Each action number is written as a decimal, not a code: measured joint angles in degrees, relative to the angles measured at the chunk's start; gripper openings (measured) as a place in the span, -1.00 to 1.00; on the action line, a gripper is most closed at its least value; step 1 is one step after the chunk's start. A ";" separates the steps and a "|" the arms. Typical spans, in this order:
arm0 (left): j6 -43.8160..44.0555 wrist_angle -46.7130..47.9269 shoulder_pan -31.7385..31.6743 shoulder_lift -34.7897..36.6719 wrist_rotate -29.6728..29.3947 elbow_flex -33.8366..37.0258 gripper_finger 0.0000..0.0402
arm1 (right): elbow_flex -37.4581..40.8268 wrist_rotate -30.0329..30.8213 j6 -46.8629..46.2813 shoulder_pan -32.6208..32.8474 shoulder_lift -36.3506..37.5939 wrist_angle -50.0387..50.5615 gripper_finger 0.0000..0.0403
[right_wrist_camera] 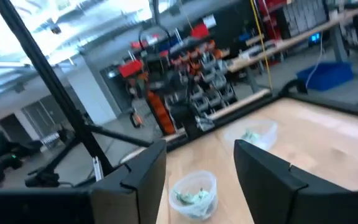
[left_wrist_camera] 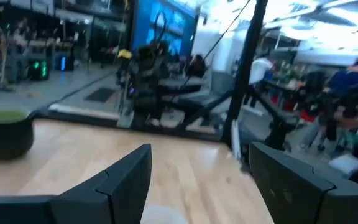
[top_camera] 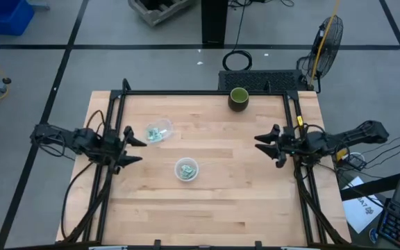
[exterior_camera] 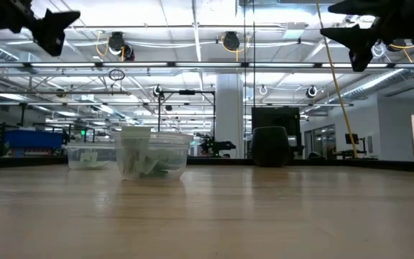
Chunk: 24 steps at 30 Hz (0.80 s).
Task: Pick and place items into bin
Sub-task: Return to Home Position
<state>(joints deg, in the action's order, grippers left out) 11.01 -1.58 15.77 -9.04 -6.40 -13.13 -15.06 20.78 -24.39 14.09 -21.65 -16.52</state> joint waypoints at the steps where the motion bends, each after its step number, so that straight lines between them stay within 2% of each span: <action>1: 0.19 1.72 0.00 1.19 -0.40 0.29 0.37 | 0.63 -0.01 0.69 0.00 1.49 0.08 -0.10; 6: -0.35 5.76 0.02 8.64 -4.85 0.25 0.37 | 3.94 -1.41 9.94 0.00 7.11 0.95 -0.10; 8: -1.12 6.19 -0.12 8.78 -7.03 0.03 0.37 | 5.35 -1.30 11.29 0.00 8.80 0.88 -0.10; 15: -5.32 8.77 -0.39 8.78 -10.24 -0.23 0.37 | 14.05 -1.37 5.96 0.03 14.31 2.69 -0.10; 18: -7.19 7.19 -0.75 8.74 -13.38 0.14 0.37 | 13.91 -1.29 4.03 0.00 14.80 12.03 -0.10; 21: -6.43 7.80 -1.26 8.64 -18.30 0.93 0.37 | 13.93 -1.85 4.06 0.02 14.68 11.63 -0.09; 24: -6.38 7.69 -1.23 8.65 -19.44 1.04 0.37 | 13.99 -3.17 4.08 0.06 14.12 11.68 -0.09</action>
<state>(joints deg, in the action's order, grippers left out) 4.62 6.11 14.54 -0.40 -25.85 -12.09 -1.07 17.60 -20.32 14.14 -7.52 -4.84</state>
